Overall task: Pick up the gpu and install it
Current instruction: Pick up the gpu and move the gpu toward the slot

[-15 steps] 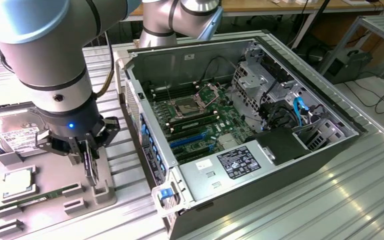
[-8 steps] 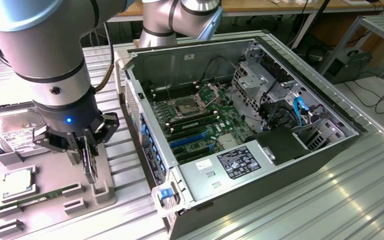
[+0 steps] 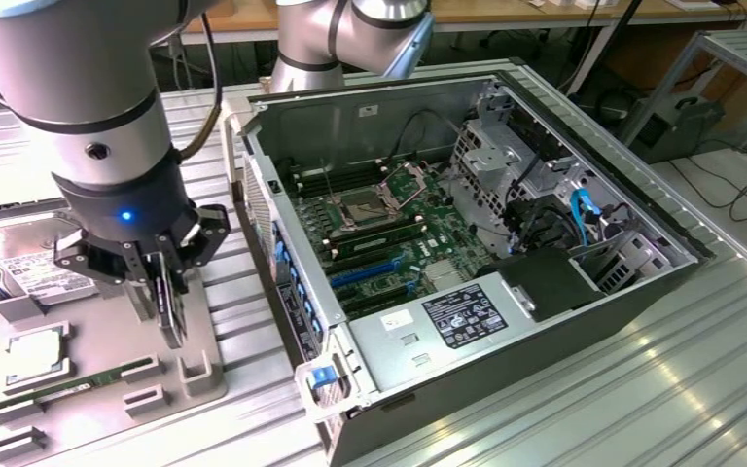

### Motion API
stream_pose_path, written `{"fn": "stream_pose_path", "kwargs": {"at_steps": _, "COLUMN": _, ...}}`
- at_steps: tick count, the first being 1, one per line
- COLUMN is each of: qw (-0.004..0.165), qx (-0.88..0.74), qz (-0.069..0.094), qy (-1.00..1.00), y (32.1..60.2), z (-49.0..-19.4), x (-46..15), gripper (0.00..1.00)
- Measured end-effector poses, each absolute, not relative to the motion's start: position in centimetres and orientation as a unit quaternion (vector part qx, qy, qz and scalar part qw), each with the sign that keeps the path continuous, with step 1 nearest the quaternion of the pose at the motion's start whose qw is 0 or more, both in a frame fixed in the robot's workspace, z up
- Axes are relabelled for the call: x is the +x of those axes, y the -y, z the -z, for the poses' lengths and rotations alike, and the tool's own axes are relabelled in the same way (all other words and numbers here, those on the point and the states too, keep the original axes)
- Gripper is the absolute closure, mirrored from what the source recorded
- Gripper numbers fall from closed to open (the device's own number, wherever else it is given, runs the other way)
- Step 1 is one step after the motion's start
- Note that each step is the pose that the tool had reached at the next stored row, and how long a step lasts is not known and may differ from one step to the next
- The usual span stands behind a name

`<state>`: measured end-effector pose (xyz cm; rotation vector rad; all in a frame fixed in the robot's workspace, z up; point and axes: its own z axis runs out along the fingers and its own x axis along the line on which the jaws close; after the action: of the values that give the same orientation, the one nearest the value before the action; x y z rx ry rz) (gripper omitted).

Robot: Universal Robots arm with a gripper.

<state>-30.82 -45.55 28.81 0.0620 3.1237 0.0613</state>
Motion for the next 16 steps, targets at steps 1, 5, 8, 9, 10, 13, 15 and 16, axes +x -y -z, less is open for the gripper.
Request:
{"fn": "stream_pose_path", "kwargs": {"at_steps": 1, "qw": 0.008, "qx": 0.020, "qz": -0.020, "qy": -1.000, "y": 45.6, "z": -29.1, "x": -30.8, "gripper": 0.72}}
{"fn": "stream_pose_path", "kwargs": {"at_steps": 5, "qw": 0.008, "qx": 0.020, "qz": -0.020, "qy": -1.000, "y": 45.6, "z": -30.0, "x": -30.8, "gripper": 0.72}}
{"fn": "stream_pose_path", "kwargs": {"at_steps": 8, "qw": 0.008, "qx": 0.020, "qz": -0.020, "qy": -1.000, "y": 45.6, "z": -31.1, "x": -30.8, "gripper": 0.72}}
{"fn": "stream_pose_path", "kwargs": {"at_steps": 9, "qw": 0.008, "qx": 0.020, "qz": -0.020, "qy": -1.000, "y": 45.6, "z": -31.6, "x": -30.8, "gripper": 0.72}}
{"fn": "stream_pose_path", "kwargs": {"at_steps": 10, "qw": 0.008, "qx": 0.020, "qz": -0.020, "qy": -1.000, "y": 45.6, "z": -31.9, "x": -30.8, "gripper": 0.72}}
{"fn": "stream_pose_path", "kwargs": {"at_steps": 13, "qw": 0.008, "qx": 0.020, "qz": -0.020, "qy": -1.000, "y": 45.6, "z": -32.9, "x": -30.8, "gripper": 0.72}}
{"fn": "stream_pose_path", "kwargs": {"at_steps": 15, "qw": 0.008, "qx": 0.020, "qz": -0.020, "qy": -1.000, "y": 45.6, "z": -33.5, "x": -30.8, "gripper": 0.72}}
{"fn": "stream_pose_path", "kwargs": {"at_steps": 16, "qw": 0.008, "qx": 0.020, "qz": -0.020, "qy": -1.000, "y": 45.6, "z": -33.9, "x": -30.8, "gripper": 0.72}}
